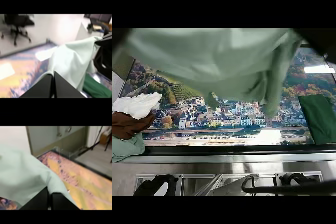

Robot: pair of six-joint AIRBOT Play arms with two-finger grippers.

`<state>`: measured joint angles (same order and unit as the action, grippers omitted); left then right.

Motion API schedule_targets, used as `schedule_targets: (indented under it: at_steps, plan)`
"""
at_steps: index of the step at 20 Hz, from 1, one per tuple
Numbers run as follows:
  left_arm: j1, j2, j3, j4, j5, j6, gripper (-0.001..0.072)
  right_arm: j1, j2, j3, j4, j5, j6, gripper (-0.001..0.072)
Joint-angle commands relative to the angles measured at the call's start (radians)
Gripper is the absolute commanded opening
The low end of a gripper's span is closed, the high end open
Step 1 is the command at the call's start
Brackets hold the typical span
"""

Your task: Fold the shirts.

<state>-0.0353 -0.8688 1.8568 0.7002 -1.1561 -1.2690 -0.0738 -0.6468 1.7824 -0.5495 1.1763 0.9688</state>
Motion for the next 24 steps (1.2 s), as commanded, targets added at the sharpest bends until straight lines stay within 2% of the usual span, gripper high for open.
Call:
schedule_targets:
  at_steps: [1,3,6,10,16,18,20,22,24]
  plan:
    - [0.001,0.019,0.187,0.087,0.005,-0.041,0.0013,-0.018,0.018,0.153,-0.098,-0.027,0.002,0.0015]
    - [0.001,-0.021,0.203,0.118,-0.029,-0.074,0.0013,-0.018,-0.021,0.154,-0.113,-0.003,0.000,0.0015]
    - [0.001,-0.107,0.080,0.117,-0.088,-0.078,0.0013,-0.017,-0.163,0.154,-0.108,0.055,0.000,0.0015]
    - [0.001,-0.293,-0.164,0.122,-0.128,-0.071,0.0013,0.027,-0.487,0.153,-0.041,0.135,-0.001,0.0015]
    - [0.002,-0.650,-0.419,0.122,-0.079,0.034,0.0013,0.251,-1.002,0.153,-0.041,0.060,-0.020,0.0015]
    - [0.010,-0.759,-0.431,0.119,-0.056,0.039,0.0013,0.298,-1.104,0.153,-0.041,0.011,-0.019,0.0016]
    - [0.034,-0.842,-0.407,0.118,-0.043,0.039,0.0013,0.305,-1.130,0.155,-0.041,-0.006,-0.019,0.0022]
    - [0.068,-0.903,-0.360,0.119,-0.050,0.039,0.0013,0.269,-1.094,0.156,-0.045,0.031,-0.013,0.0297]
    - [0.098,-0.943,-0.316,0.118,-0.059,0.039,0.0013,0.194,-1.017,0.156,-0.095,0.137,0.075,0.0300]
